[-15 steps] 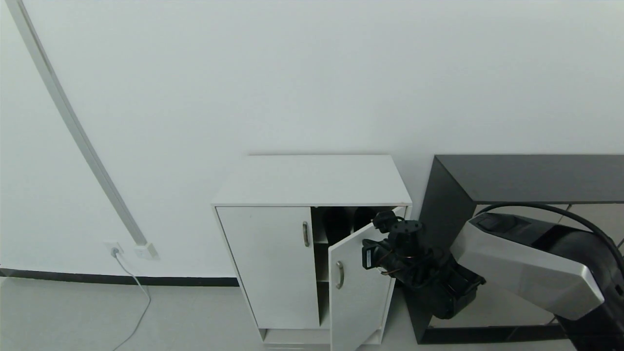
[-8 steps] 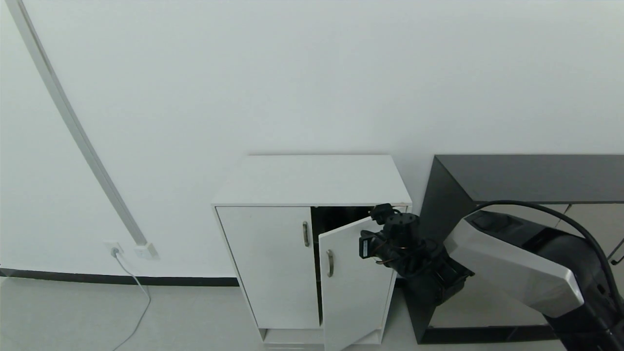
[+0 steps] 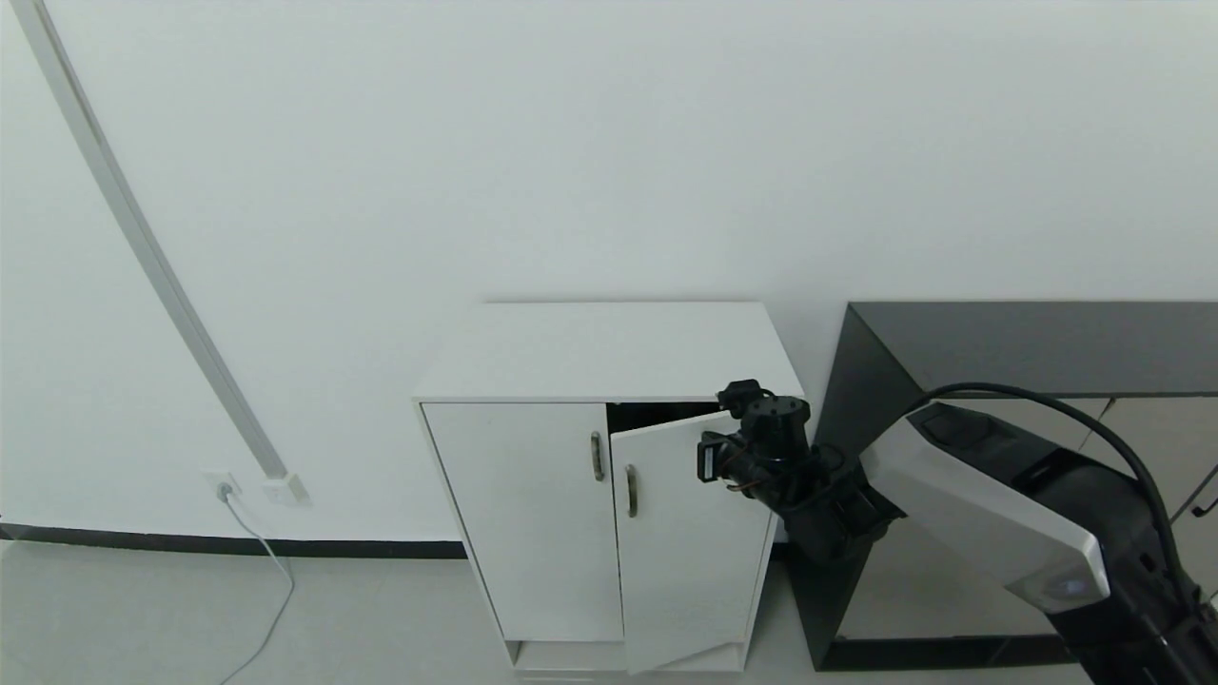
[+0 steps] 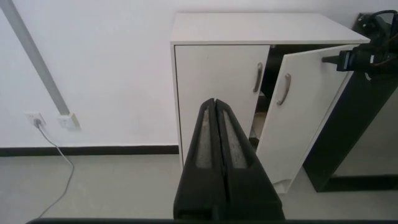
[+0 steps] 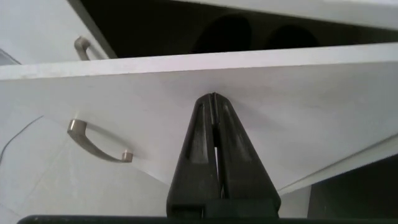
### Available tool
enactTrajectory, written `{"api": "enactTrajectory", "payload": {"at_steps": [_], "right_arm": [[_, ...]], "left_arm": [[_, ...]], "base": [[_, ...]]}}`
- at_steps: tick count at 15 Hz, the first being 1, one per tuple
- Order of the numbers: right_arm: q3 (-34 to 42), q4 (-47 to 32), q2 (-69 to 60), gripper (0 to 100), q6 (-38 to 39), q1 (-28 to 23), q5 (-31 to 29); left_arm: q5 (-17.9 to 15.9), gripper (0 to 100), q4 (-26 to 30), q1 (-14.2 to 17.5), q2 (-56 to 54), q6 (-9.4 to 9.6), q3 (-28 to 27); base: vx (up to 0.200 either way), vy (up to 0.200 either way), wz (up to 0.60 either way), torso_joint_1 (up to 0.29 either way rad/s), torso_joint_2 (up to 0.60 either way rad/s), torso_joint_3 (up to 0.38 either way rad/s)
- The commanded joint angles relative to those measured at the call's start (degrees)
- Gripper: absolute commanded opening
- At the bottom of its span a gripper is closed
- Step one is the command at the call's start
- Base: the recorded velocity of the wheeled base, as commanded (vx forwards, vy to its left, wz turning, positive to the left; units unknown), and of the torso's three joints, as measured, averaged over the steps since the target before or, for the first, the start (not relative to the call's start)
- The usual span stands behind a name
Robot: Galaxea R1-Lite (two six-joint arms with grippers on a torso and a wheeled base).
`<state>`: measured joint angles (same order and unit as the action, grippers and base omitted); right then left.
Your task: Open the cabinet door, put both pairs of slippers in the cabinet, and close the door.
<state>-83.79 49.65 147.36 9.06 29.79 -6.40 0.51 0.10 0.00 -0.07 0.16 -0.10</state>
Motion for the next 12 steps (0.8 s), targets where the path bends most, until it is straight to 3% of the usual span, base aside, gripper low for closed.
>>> {"api": "enactTrajectory", "payload": {"at_steps": [1,12], "right_arm": [[-2.6,-0.5,1.9,0,0.0,0.0,0.0],[-7.4,-2.4,3.8,0,-0.1,-0.5,-0.2]], "left_arm": [[0.0,0,0.0,0.0,0.1,0.02,0.0],[0.0,0,0.0,0.0,0.1,0.02,0.0]], "base": [[0.0,0.0,0.0,0.0,0.0,0.0],[0.0,0.0,0.0,0.0,0.0,0.0]]}}
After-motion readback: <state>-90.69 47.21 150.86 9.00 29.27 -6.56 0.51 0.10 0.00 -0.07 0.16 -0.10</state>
